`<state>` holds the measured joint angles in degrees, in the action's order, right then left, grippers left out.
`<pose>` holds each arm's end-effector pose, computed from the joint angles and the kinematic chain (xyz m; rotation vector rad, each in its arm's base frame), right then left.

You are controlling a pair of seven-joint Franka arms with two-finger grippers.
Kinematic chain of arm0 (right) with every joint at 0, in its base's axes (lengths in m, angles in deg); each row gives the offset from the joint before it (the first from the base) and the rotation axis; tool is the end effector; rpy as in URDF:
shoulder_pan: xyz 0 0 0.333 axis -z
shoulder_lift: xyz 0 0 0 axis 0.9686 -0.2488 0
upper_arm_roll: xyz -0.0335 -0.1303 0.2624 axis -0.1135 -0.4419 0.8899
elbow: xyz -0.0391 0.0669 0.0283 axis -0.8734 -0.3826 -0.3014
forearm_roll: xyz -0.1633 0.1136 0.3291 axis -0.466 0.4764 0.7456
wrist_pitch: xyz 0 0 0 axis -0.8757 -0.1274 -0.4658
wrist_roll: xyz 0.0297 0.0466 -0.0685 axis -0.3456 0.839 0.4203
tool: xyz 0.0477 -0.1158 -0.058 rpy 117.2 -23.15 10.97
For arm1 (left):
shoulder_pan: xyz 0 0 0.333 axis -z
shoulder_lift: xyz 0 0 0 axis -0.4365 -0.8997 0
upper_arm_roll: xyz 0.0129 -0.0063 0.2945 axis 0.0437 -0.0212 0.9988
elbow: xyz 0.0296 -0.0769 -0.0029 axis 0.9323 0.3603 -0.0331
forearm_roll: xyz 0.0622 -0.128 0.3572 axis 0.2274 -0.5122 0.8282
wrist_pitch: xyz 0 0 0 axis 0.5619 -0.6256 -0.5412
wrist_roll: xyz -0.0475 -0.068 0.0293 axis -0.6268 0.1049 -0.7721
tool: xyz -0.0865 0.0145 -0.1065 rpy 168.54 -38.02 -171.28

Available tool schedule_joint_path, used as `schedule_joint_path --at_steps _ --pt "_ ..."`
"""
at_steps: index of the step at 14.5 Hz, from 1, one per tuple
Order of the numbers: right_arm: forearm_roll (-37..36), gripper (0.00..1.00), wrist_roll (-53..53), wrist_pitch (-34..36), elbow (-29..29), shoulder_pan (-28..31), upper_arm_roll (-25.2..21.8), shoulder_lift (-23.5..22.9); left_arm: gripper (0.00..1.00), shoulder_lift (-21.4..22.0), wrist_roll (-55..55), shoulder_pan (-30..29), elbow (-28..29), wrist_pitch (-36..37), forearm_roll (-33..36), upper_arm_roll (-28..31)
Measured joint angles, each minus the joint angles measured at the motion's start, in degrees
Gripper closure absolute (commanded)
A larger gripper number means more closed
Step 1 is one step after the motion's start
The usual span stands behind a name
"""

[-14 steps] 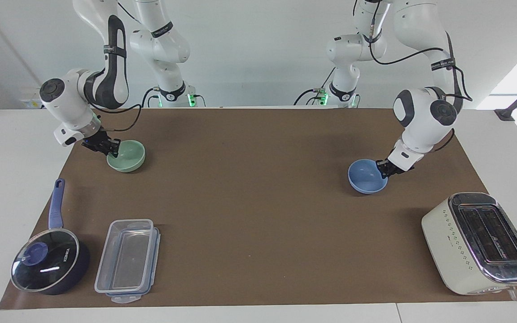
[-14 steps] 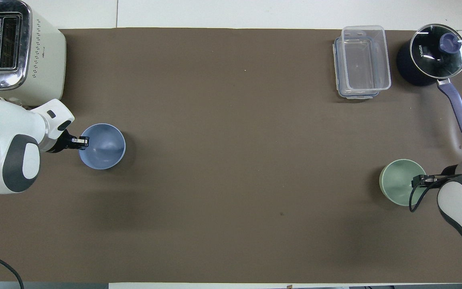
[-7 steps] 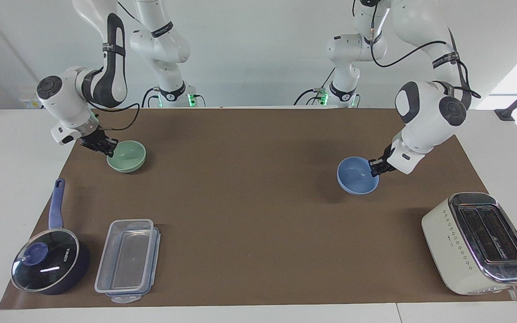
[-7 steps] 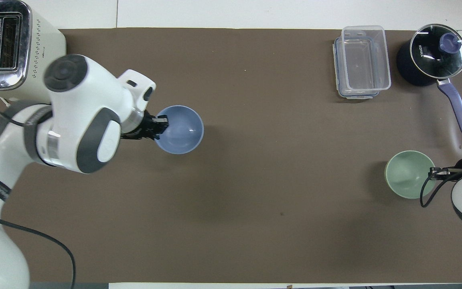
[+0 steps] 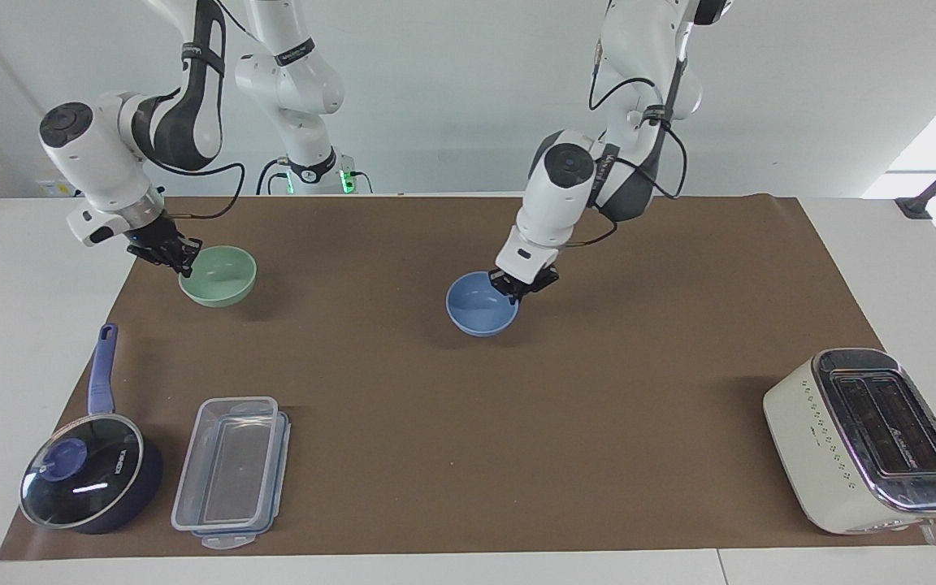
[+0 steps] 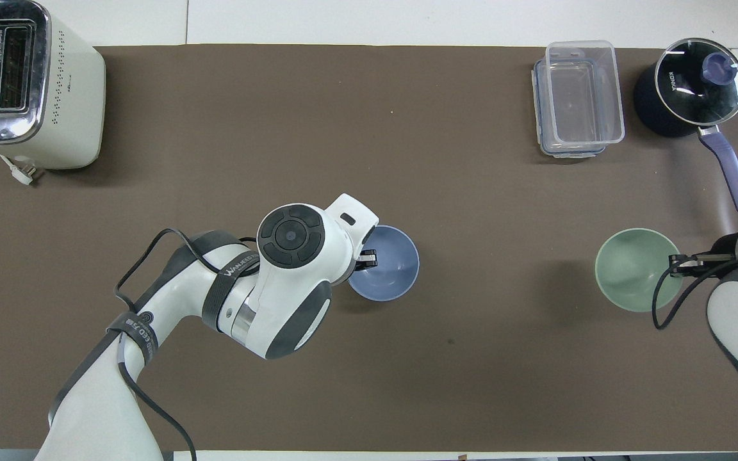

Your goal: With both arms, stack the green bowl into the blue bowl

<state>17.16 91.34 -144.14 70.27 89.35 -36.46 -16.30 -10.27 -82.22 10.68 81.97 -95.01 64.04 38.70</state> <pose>0.4666 -0.0732 0.3840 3.1279 -0.0629 -0.1125 0.4403 -0.3896 0.3063 3.0323 0.0513 -0.0901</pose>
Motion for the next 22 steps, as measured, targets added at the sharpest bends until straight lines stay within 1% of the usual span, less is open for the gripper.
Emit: schedule_joint_path --at_steps 3,4,5,6,8,9,10,13,16,19,22 --pt "5.1 1.0 -7.8 2.5 0.0 -6.5 0.4 1.8 1.0 -0.1 0.4 -0.1 0.6 -0.7 0.0 0.7" --pt "5.8 1.0 -10.8 2.6 0.0 -8.7 0.5 2.1 0.95 -0.1 0.4 -0.1 1.0 -1.5 0.0 0.7" --pt "6.1 1.0 -14.0 2.6 0.0 -11.2 0.5 2.3 0.16 -0.2 0.4 -0.1 1.5 -2.1 0.0 0.7" --pt "6.3 1.0 -17.1 2.4 0.0 -13.6 0.6 2.3 0.0 -0.2 0.5 -0.1 1.8 -2.6 0.0 0.7" --pt "7.0 1.0 -23.5 0.4 0.0 -18.8 0.7 2.3 0.0 -0.2 0.5 -0.1 1.8 -2.9 0.0 0.8" --pt "7.9 1.0 -27.1 -1.5 0.0 -22.3 0.8 2.3 0.0 0.0 0.5 -0.4 1.6 -2.9 0.0 1.1" --pt "9.6 1.0 -28.1 -3.1 0.1 -24.2 0.7 2.1 0.0 0.4 0.5 -1.7 0.8 -2.1 0.0 1.2" --pt "11.7 1.0 -32.2 -5.9 -0.6 -29.0 0.7 0.3 0.0 2.0 2.8 -8.3 -4.2 5.8 0.0 1.5" --pt "11.9 1.0 -36.7 -7.7 -4.2 -33.5 0.7 -4.1 0.0 3.0 9.2 -15.6 -7.7 12.8 0.0 1.8" --pt "12.0 1.0 -37.1 -8.0 -9.4 -35.5 0.7 -10.3 0.0 3.6 18.3 -22.2 -9.2 17.8 0.0 1.9" --pt "12.0 1.0 -37.1 -9.3 -13.7 -36.8 0.7 -16.1 0.0 4.1 28.1 -29.2 -11.9 23.5 0.2 2.1"
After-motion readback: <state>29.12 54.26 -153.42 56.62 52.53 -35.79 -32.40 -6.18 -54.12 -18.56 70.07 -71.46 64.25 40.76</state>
